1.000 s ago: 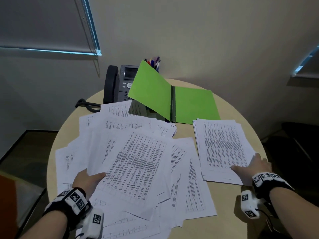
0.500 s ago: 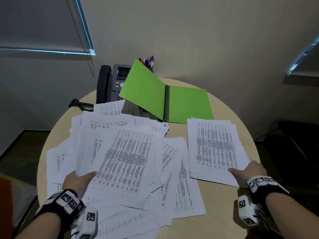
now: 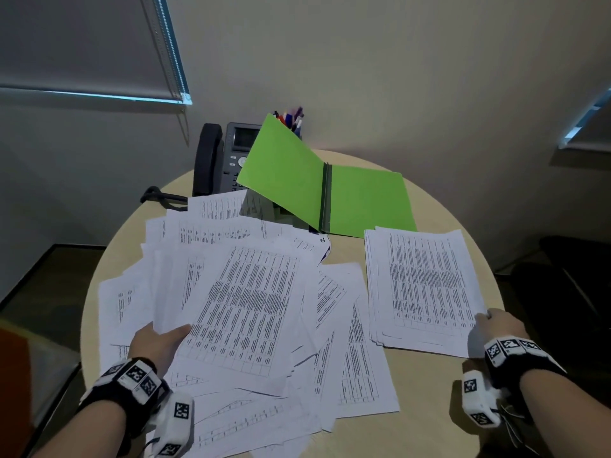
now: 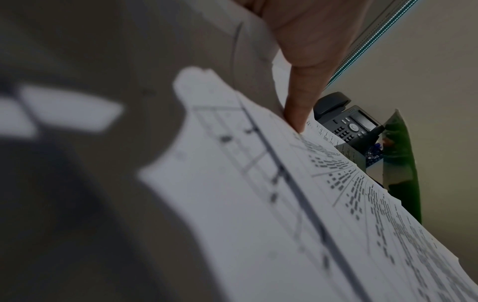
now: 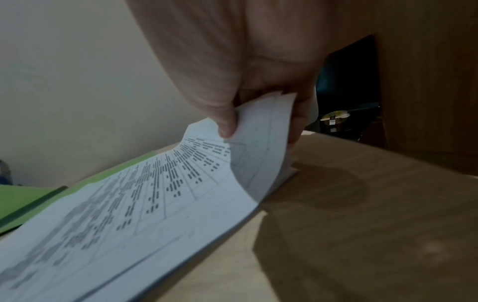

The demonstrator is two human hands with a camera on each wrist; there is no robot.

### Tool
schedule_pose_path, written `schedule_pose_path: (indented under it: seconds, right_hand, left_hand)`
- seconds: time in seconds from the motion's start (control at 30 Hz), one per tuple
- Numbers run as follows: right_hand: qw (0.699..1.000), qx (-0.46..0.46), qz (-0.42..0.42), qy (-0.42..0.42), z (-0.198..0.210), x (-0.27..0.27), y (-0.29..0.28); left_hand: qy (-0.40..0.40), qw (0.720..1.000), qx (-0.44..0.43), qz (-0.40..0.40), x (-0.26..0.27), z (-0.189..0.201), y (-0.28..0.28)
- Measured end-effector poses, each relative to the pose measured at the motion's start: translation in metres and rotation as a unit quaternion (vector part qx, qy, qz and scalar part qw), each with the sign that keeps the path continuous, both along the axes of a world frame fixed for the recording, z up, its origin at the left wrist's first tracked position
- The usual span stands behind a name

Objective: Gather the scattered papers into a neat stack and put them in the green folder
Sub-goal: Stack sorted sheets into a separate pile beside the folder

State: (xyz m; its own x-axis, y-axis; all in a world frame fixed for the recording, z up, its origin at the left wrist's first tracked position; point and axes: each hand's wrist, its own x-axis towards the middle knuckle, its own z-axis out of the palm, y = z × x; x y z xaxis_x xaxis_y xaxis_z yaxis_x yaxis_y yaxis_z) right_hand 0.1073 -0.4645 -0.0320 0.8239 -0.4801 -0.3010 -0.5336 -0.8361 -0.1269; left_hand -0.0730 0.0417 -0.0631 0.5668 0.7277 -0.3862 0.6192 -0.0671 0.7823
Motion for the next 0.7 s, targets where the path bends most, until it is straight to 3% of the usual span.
schedule_pose_path:
  seconds: [0.13,0.27,0.43,0.57,0.7]
  right_hand:
    - [1.0,-0.013,-0.017,-0.019,0.004,-0.01,0.012]
    - [0.996,-0.047,0.07,-0.039,0.011,-0.015,0.044]
    - [0.984,0.106,0.134,-0.058,0.012,-0.036,0.103]
    - [0.966,0.171,0.196,0.009,0.002,-0.068,0.158]
    - [0.964,0.206,0.16,0.049,-0.002,-0.079,0.198]
  left_hand:
    - [-0.001,1.0,-0.003,-0.009,0.0,0.005,-0.003]
    - [-0.004,1.0,-0.012,-0.015,-0.001,0.01,-0.005]
    - [-0.005,0.999,-0.024,-0.022,-0.003,0.009,0.0]
    - [-0.013,0.999,-0.041,-0.028,-0.004,0.01,0.002]
    - [-0.011,0.998,-0.053,-0.045,-0.006,0.009,0.007]
